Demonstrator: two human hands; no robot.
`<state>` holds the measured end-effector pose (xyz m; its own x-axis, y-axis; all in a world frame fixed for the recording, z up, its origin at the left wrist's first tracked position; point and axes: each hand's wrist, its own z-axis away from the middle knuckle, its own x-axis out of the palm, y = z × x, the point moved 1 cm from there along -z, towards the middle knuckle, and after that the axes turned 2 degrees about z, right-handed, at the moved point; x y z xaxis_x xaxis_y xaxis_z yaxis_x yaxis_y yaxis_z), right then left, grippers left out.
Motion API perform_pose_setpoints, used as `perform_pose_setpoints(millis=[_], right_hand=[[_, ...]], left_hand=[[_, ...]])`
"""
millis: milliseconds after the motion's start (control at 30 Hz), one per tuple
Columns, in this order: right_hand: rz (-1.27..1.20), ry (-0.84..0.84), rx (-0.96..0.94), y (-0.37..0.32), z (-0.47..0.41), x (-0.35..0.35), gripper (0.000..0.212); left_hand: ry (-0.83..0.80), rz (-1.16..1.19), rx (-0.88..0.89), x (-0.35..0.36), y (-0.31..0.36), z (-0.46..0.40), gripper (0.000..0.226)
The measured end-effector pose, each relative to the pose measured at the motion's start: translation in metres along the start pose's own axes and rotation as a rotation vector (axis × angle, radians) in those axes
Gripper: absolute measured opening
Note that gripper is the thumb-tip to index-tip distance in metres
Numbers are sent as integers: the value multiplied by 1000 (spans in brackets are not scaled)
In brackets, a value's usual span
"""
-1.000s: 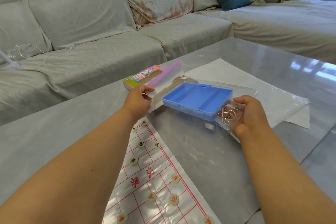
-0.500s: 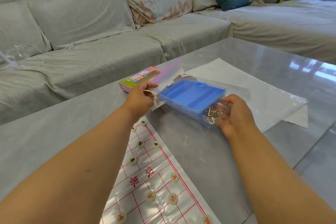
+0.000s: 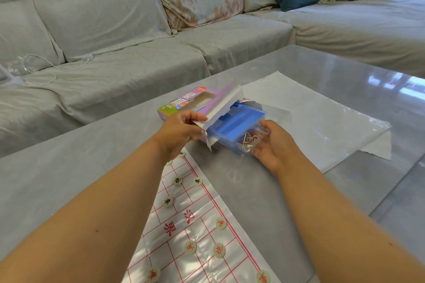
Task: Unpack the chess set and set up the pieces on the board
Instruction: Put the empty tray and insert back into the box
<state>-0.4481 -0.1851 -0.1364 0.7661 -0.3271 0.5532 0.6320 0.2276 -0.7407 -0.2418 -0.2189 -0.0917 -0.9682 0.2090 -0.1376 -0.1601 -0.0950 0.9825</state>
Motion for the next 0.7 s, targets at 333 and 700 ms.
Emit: perform_pose_setpoints(millis=[333, 700], right_hand=[[-82, -120, -45, 3, 8, 8, 22], [587, 329, -261, 10, 7, 12, 54]], left_hand=[[217, -117, 66, 1, 10, -7, 7], [61, -66, -6, 7, 17, 8, 8]])
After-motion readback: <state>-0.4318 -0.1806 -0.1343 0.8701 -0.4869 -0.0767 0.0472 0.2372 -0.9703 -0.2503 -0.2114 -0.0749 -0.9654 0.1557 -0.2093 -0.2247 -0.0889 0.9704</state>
